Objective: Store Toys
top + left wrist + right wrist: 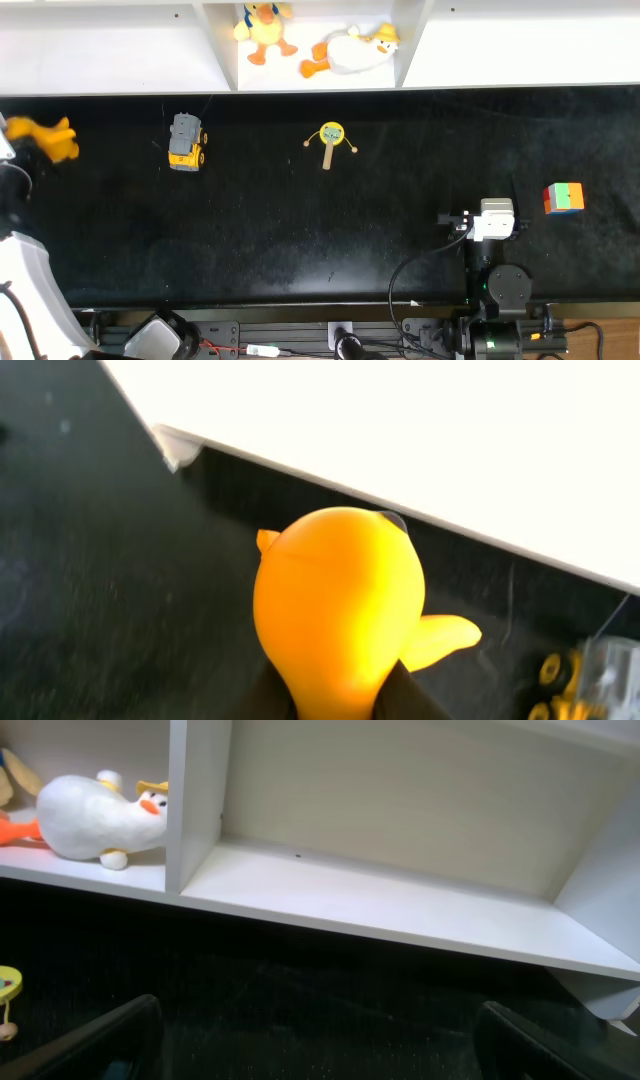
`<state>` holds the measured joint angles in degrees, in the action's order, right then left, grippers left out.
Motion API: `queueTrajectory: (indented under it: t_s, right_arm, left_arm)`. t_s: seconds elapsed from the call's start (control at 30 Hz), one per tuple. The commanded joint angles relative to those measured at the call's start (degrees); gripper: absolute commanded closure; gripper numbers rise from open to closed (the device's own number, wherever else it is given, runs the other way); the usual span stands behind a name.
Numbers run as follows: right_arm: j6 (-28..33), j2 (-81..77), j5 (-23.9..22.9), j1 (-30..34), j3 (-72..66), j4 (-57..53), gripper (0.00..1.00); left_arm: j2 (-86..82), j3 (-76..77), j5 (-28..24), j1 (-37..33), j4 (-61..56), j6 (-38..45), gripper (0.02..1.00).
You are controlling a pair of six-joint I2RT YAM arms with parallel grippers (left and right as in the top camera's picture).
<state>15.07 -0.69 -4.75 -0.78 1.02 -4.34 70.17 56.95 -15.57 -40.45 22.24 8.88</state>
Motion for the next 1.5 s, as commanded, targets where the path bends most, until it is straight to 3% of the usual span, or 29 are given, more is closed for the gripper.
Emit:
queueTrajectory:
  t_s: [0.03, 0.3, 0.77, 1.23, 1.5]
  right_arm:
    - [0.20, 0.42, -0.13, 0.15, -0.76, 0.26, 0.003]
    - [0.17, 0.42, -0.13, 0.15, -0.76, 0.26, 0.007]
    - [0.20, 0.42, -0.13, 0.15, -0.76, 0.26, 0.005]
    - [0.20, 0.42, -0.13, 0.15, -0.76, 0.26, 0.007]
    - [0.20, 0.42, -0.13, 0.15, -0.76, 0.26, 0.005]
  left_arm:
    - [-0.39, 1.95, 0.31, 2.38, -5.60, -3.69, 0.921]
    - [4.55, 3.10, 0.74, 5.03, -14.29, -7.50, 0.925]
    - [18.93, 14.32, 0.74, 9.46, -14.53, -8.79, 0.921]
    - [21.27, 15.19, 7.17, 10.91, -12.61, -9.03, 0.893]
    - [21.66, 15.52, 7.30, 10.84, -12.44, -9.42, 0.884]
